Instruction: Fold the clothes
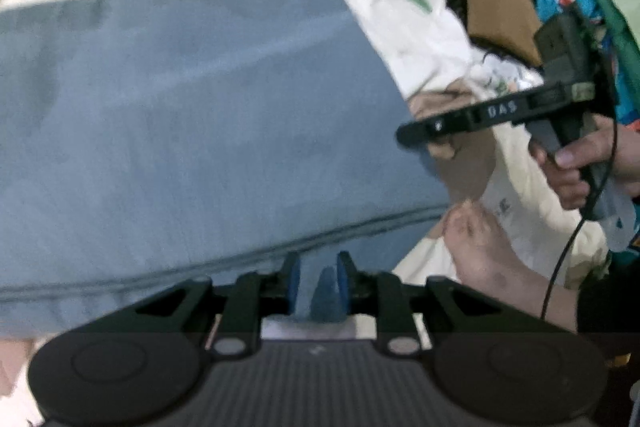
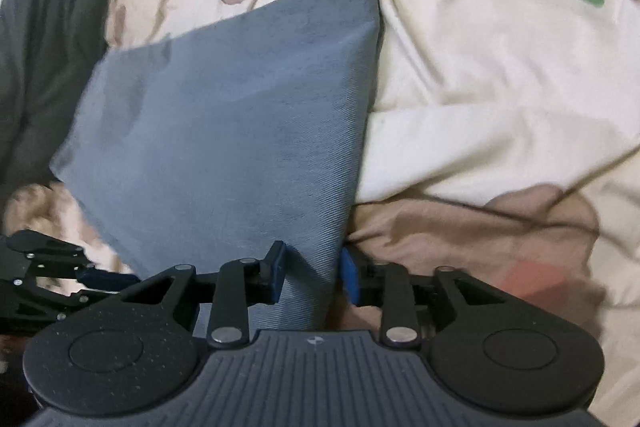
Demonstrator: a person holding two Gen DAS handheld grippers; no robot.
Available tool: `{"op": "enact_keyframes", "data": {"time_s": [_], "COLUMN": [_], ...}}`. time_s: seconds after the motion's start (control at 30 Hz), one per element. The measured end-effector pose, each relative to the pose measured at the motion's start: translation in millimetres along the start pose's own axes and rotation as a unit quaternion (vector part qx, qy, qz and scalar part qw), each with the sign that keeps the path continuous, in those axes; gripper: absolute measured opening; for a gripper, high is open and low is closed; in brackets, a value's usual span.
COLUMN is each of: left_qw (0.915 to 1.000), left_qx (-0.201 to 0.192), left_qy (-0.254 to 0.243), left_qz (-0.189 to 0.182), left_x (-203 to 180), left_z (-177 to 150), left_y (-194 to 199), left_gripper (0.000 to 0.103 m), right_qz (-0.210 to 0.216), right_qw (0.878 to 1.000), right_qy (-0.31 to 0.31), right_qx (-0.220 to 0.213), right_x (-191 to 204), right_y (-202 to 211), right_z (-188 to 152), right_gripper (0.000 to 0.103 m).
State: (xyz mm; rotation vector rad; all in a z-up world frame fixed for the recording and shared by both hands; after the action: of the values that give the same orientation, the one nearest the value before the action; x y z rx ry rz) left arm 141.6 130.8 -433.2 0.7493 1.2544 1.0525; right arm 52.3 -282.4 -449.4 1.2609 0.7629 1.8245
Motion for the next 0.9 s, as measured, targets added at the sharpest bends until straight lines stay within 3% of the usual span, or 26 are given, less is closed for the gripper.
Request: {"op": "enact_keyframes", "data": {"time_s": [0.27, 0.6, 0.73, 0.9], "left_qw": [0.9972, 0.9861, 0.9824, 0.9793], "left_qx": [-0.043, -0.053, -0.056, -0.063], "left_qy": [0.051, 0.111, 0.124, 0.132], "left_qz": [0.035, 0.112, 0.129, 0.139], "left_x": [25.8, 66.4, 76.0, 79.2], "left_z": [21.4, 32.9, 33.4, 34.3], "left_y": [18.0, 11.7, 8.4, 10.3], "left_gripper": [0.024, 0.027, 0.027, 0.027], "right_qz": [0.086, 0.105, 0.140, 0.170], "right_qw": [0.990, 0.985, 0.980, 0.972], "right_qy": [-0.101, -0.133, -0.133, -0.146], "right_qx": [-0.042, -0.042, -0.047, -0.071], "right_x": [-26.7, -47.6, -43.8, -38.5], "right_y": [15.8, -20.1, -15.8, -6.0], "right_z": [-1.2, 6.6, 12.3, 17.4], "right_gripper": [0.033, 0.033, 0.009, 0.008]}}
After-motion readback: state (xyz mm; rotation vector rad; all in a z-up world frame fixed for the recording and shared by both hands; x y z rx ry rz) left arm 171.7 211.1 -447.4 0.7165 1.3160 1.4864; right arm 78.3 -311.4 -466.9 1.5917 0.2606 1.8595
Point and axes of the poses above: each gripper's, at about its wrist camera, not at the fingertips, and y roughly against the way its jaws point, x to its left, z to its top, the point moved 2 cm from there along -y, roughly the way its jaws point, and after that the axes turned 12 degrees about y, right-handed, at the moved point
